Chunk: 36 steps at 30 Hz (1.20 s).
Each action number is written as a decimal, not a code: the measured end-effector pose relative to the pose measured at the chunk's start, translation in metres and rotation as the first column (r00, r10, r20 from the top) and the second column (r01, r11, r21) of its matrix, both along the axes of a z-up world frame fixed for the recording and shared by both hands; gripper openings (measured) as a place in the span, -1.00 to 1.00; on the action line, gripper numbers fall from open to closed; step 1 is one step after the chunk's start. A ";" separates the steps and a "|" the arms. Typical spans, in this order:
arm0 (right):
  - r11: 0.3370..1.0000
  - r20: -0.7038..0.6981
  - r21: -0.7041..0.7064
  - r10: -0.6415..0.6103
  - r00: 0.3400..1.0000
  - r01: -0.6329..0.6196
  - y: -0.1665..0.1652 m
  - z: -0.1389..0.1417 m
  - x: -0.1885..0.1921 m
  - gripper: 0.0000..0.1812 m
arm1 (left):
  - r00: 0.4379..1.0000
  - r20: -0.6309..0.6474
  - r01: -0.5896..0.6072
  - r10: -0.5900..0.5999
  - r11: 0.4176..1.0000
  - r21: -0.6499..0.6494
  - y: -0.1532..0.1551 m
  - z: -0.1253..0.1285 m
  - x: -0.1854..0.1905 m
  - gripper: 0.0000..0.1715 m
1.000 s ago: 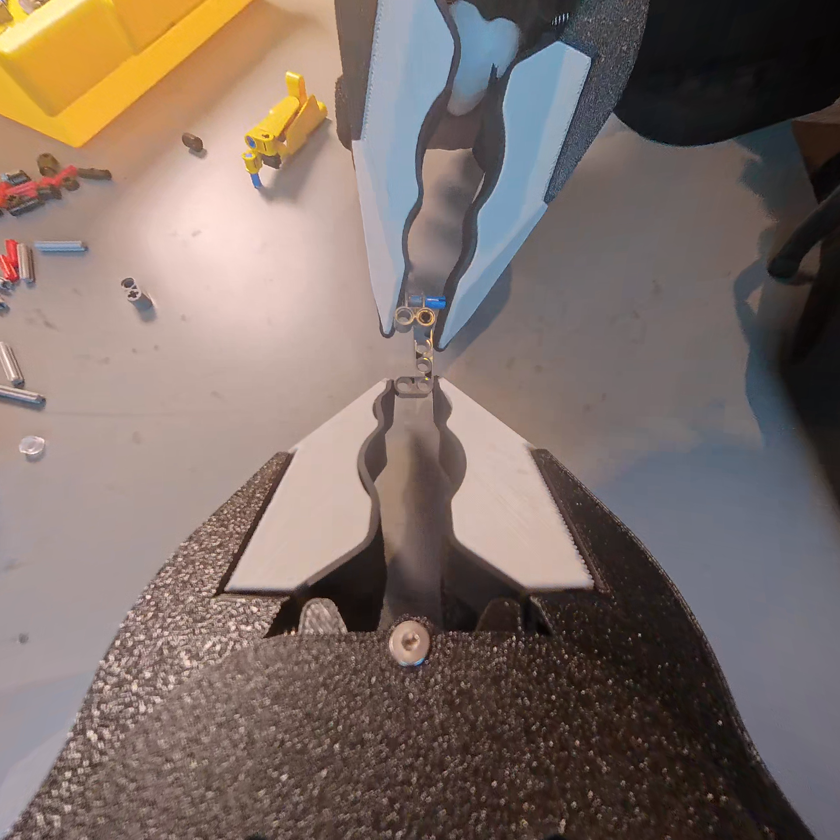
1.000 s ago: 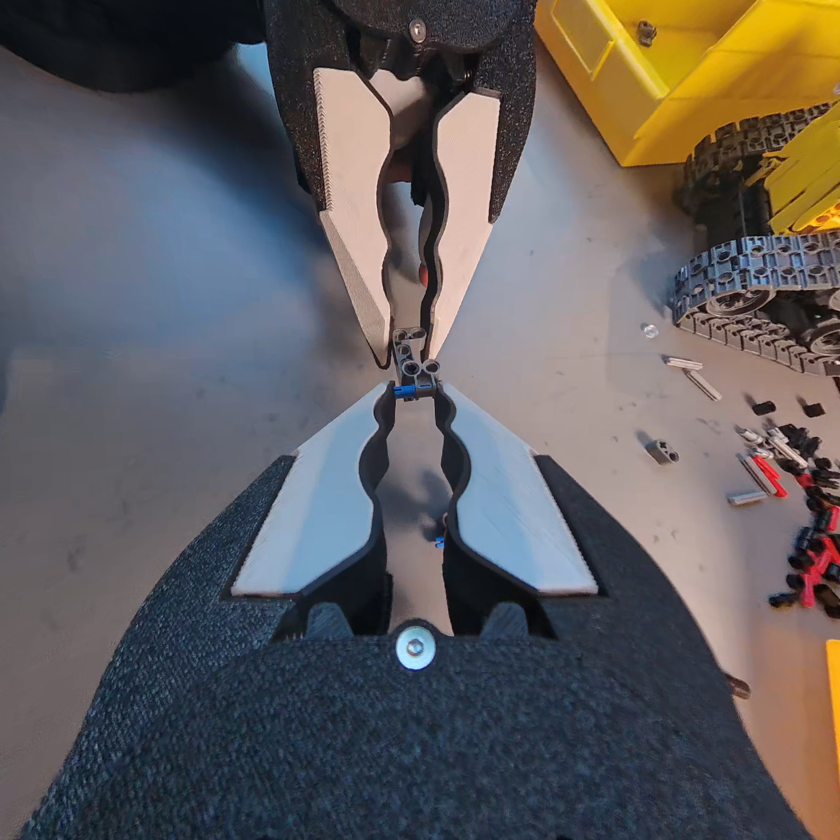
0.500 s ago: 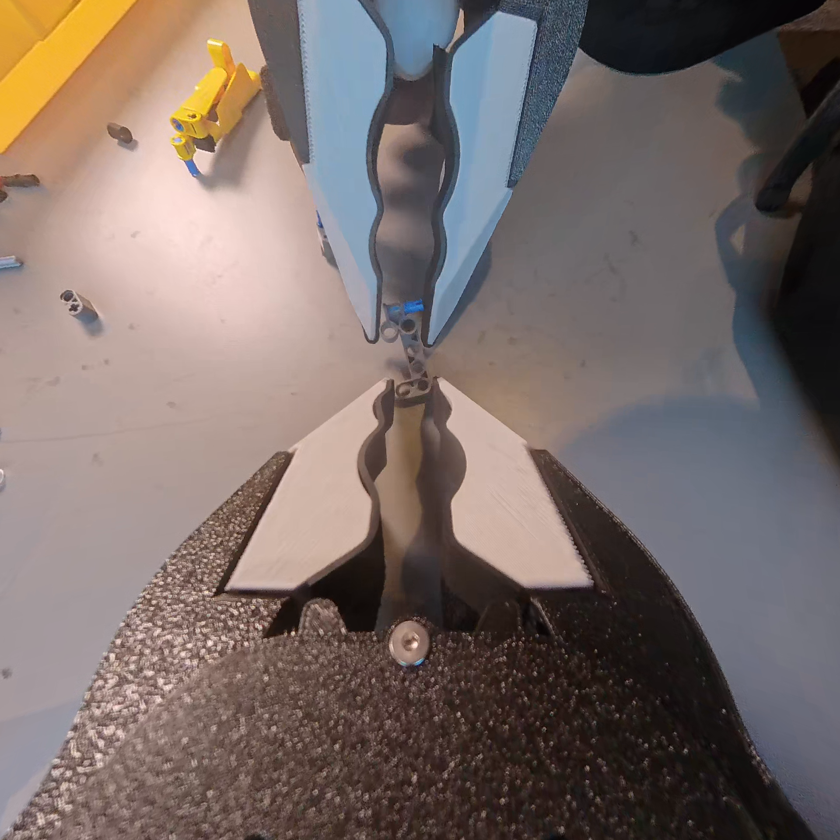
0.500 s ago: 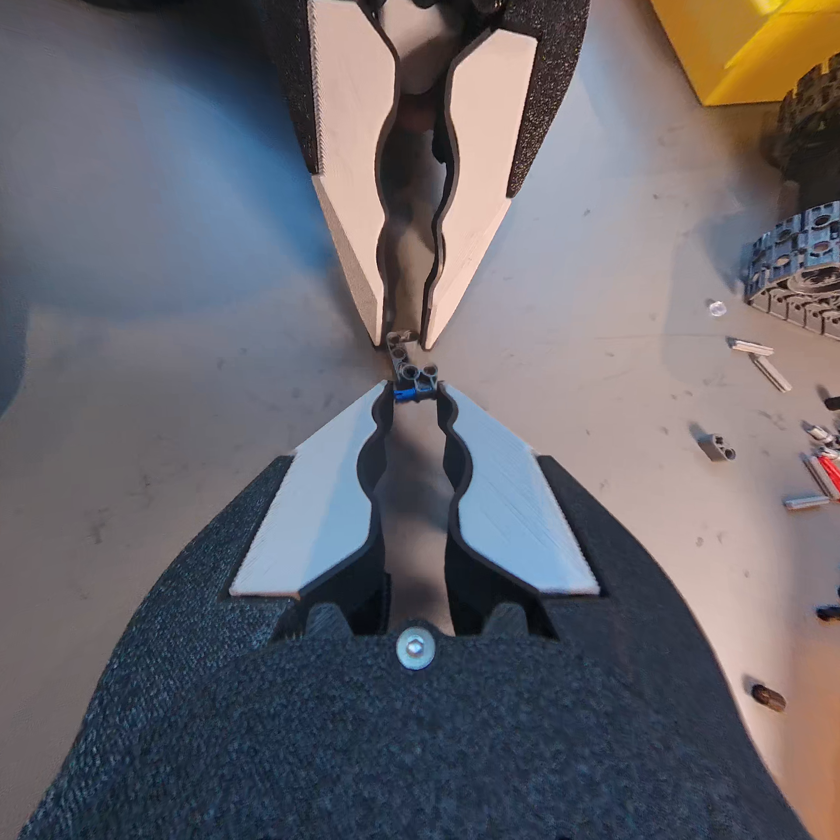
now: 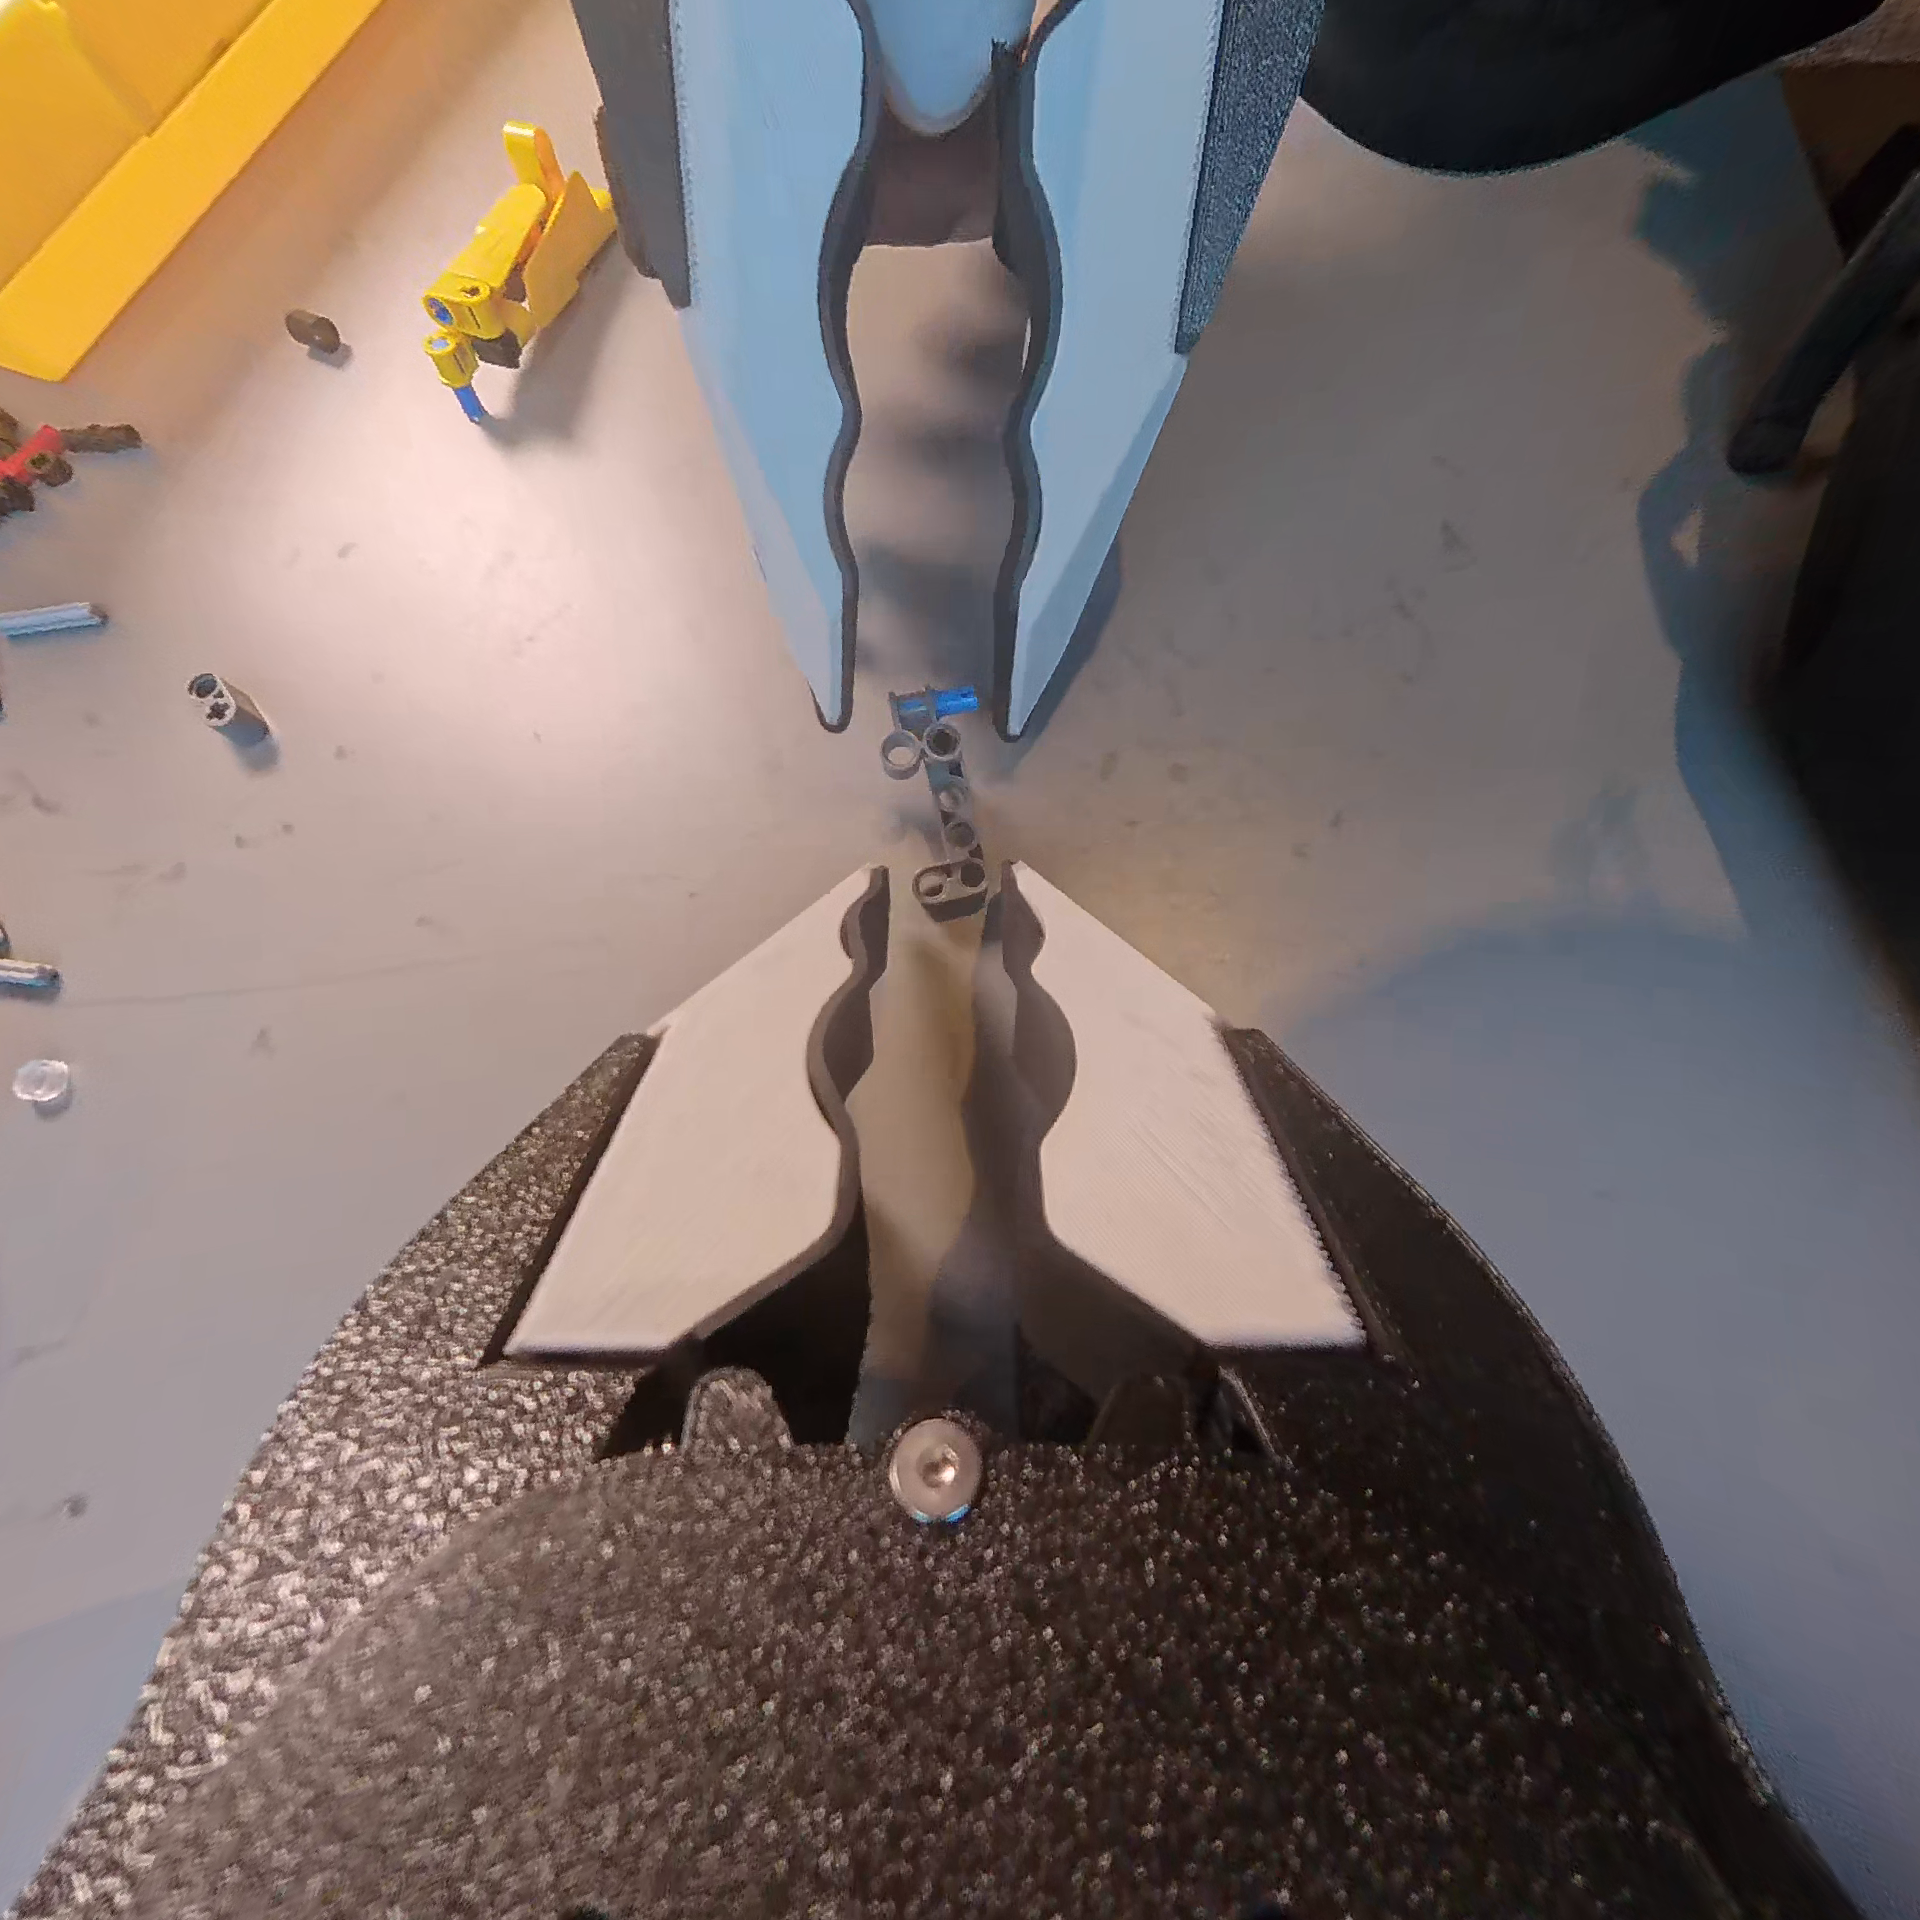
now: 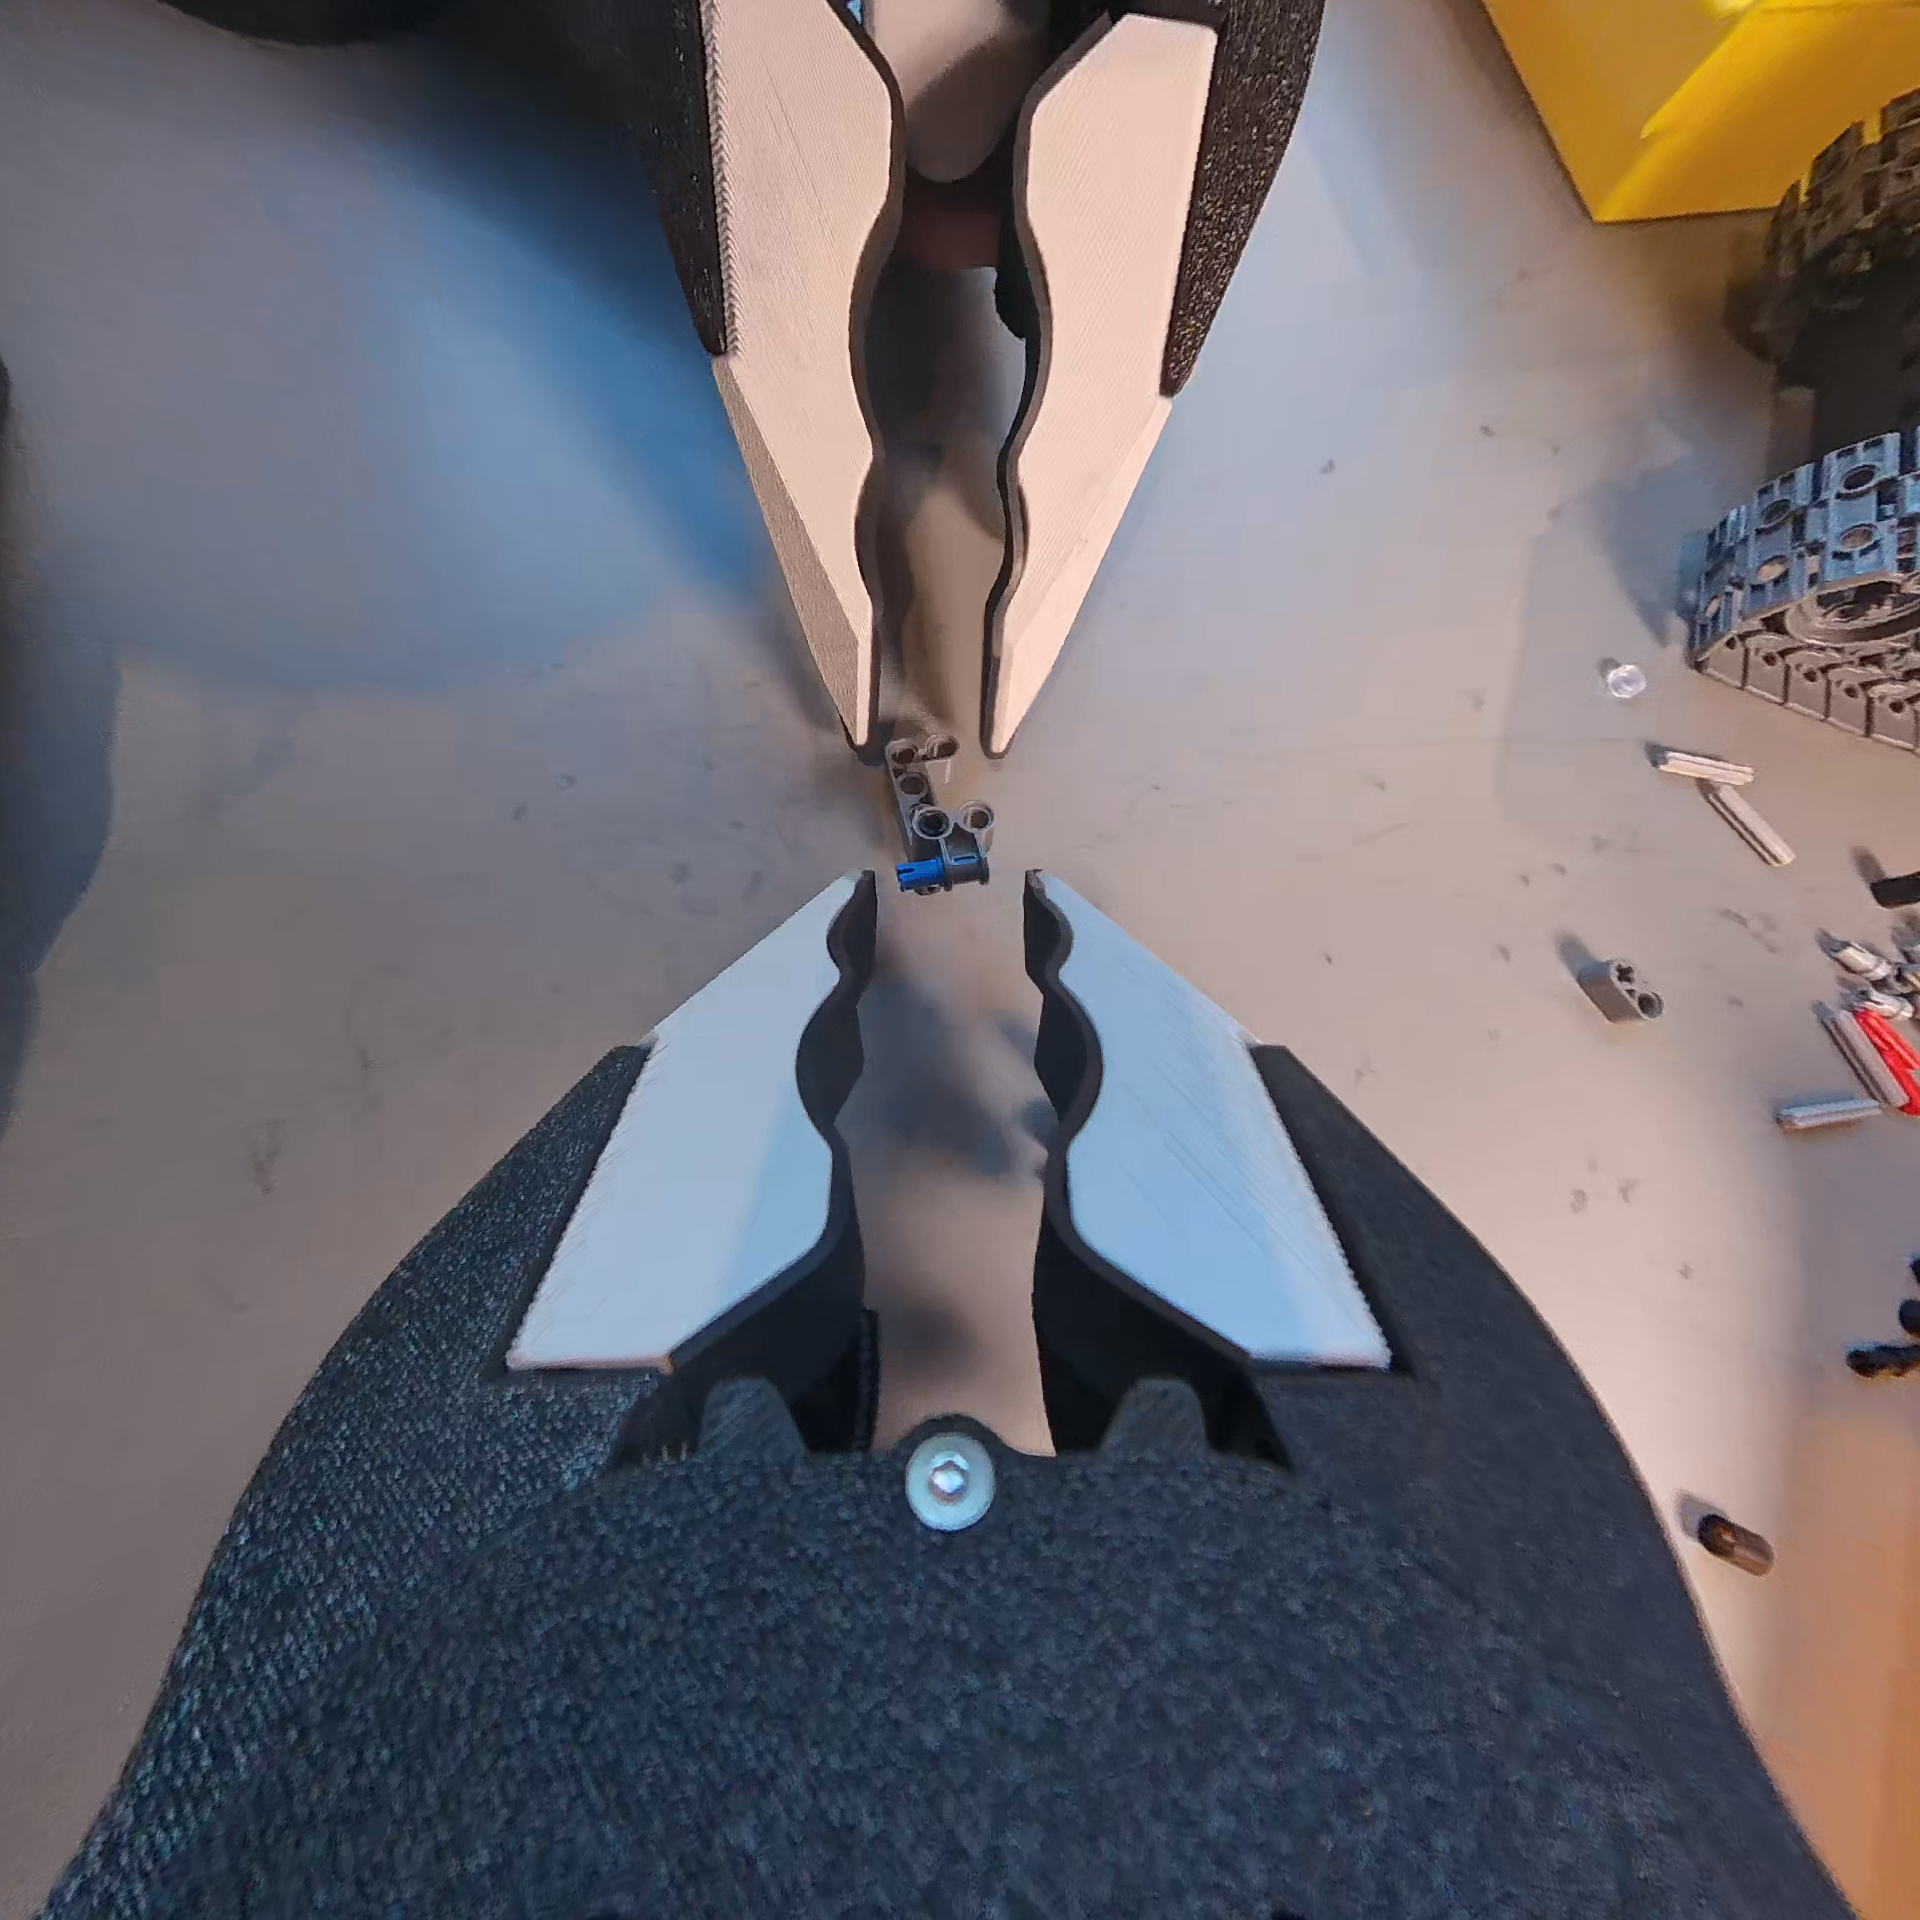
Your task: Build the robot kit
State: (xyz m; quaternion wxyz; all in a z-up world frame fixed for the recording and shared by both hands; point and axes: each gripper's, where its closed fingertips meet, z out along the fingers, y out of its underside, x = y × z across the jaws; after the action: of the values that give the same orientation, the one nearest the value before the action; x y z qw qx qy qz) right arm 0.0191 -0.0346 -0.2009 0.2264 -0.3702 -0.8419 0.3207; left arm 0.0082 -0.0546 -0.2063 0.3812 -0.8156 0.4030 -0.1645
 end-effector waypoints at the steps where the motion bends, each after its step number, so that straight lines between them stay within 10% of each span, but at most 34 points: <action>1: 1.000 -0.001 -0.005 0.000 1.000 0.000 0.000 0.001 0.000 -0.69 | 1.000 0.000 0.000 0.000 1.000 -0.001 0.000 0.000 -0.001 -0.76; 14: 0.993 0.072 -0.010 -0.118 0.990 0.119 0.060 0.003 0.023 -0.52 | 1.000 -0.004 0.008 -0.008 1.000 -0.004 0.000 -0.004 0.004 -0.84; 27: 0.996 0.088 -0.025 -0.086 0.992 0.089 0.052 -0.009 0.021 -0.84 | 1.000 0.015 0.020 -0.020 1.000 -0.012 -0.004 0.001 0.002 -0.71; 36: 0.916 -0.151 -0.399 -0.110 0.982 0.041 0.025 0.062 0.000 -0.83 | 0.971 0.238 -0.056 0.028 0.992 0.111 0.009 0.048 -0.001 -0.73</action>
State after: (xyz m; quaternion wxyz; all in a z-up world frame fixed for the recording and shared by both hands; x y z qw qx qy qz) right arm 0.0190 -0.0098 -0.1386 0.2304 -0.4116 -0.7228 0.5050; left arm 0.0074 -0.0458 -0.1578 0.4771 -0.7749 0.3462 -0.2283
